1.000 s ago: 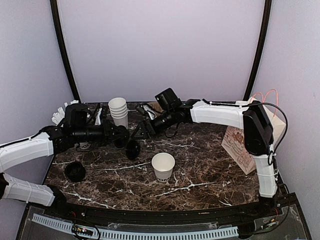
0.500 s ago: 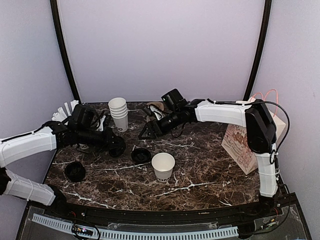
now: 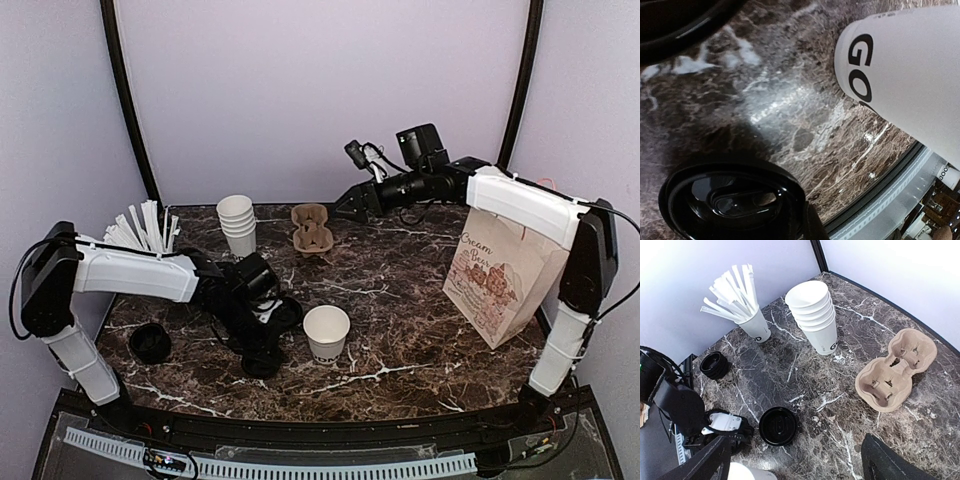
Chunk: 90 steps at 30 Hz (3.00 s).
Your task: Pack the takeout coffee
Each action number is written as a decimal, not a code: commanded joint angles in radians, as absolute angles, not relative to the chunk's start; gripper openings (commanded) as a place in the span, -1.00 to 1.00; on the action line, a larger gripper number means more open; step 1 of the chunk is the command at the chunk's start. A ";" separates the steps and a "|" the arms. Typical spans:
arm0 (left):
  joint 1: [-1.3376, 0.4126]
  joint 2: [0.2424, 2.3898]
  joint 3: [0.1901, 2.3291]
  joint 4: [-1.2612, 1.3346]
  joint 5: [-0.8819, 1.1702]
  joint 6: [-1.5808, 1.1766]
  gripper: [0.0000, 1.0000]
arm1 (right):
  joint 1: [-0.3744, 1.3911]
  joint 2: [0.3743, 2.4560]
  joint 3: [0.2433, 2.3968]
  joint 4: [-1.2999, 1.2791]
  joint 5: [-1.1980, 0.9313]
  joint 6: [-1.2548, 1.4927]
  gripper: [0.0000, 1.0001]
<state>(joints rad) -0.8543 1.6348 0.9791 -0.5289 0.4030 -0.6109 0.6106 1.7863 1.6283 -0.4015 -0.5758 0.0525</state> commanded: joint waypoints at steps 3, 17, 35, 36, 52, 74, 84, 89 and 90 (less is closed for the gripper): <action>-0.912 1.717 1.123 -0.659 0.383 -0.537 -0.42 | 0.611 1.745 1.594 -0.408 -0.535 -0.017 0.84; -0.762 1.715 1.380 -0.919 0.080 -0.479 -0.13 | 0.579 1.689 1.601 -0.467 -0.480 -0.089 0.84; -0.635 1.971 1.474 -0.788 0.094 -0.459 -0.29 | 0.411 1.503 1.431 -0.437 -0.488 -0.114 0.83; -0.635 1.974 1.475 -0.789 0.091 -0.459 -0.33 | 0.410 1.505 1.431 -0.436 -0.491 -0.112 0.83; -0.626 2.005 1.479 -0.799 0.110 -0.454 -0.61 | 0.411 1.532 1.430 -0.419 -0.531 -0.097 0.83; -0.600 1.416 1.126 -1.145 -0.045 -0.606 -0.82 | 0.410 1.570 1.464 -0.441 -0.594 -0.091 0.81; -0.356 1.212 1.037 -1.371 -0.141 -0.599 -0.82 | 0.409 1.572 1.466 -0.452 -0.645 -0.074 0.80; -0.252 1.204 1.034 -1.366 -0.151 -0.547 -0.83 | 0.409 1.557 1.457 -0.454 -0.649 -0.075 0.80; -0.233 1.204 1.029 -1.362 -0.170 -0.555 -0.85 | 0.409 1.553 1.455 -0.453 -0.649 -0.076 0.81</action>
<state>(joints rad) -0.2890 1.2190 1.0389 -1.3251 -0.1291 -0.5835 0.4160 1.5723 1.4361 -0.4706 -0.6300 -0.0841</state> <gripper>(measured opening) 0.092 0.902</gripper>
